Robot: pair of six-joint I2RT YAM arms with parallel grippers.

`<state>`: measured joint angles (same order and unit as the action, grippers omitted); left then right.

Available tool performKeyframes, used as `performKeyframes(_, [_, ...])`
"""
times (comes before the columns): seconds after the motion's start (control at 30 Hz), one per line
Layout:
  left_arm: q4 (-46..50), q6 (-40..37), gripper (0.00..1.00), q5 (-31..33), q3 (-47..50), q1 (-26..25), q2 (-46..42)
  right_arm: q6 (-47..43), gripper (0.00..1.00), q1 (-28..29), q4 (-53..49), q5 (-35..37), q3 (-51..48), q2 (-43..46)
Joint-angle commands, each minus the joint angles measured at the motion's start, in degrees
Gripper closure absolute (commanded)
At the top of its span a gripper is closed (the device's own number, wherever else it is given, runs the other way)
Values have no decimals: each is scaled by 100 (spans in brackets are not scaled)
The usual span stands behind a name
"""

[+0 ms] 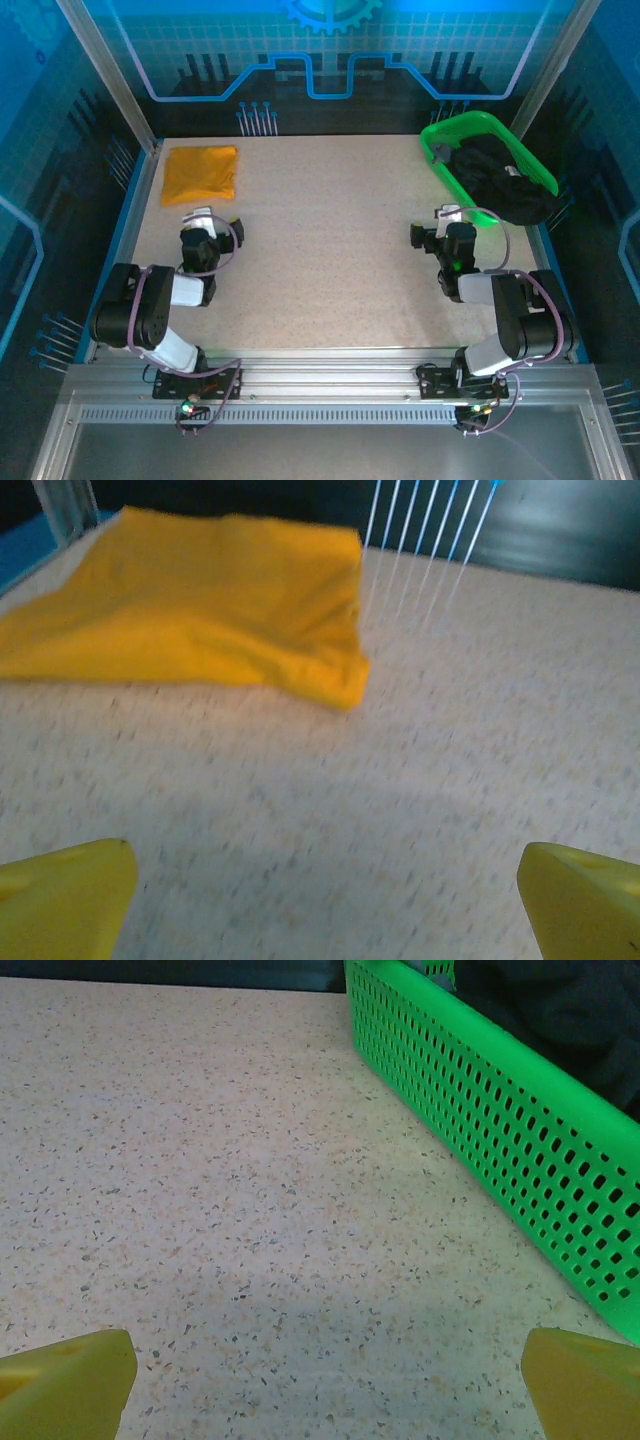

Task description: Fold and stack the t-shirts

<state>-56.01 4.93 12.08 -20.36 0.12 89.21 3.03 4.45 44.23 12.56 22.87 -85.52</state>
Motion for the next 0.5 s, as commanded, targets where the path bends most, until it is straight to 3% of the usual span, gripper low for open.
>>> performKeyframes(0.0, [93,-204,1,-36,-3,-12,-62,-113,0,36,112,-6,68,-54])
performKeyframes(0.47, [152,-248,1,76,-29,-74,-61,-126,0,39,98,-8,73,-53])
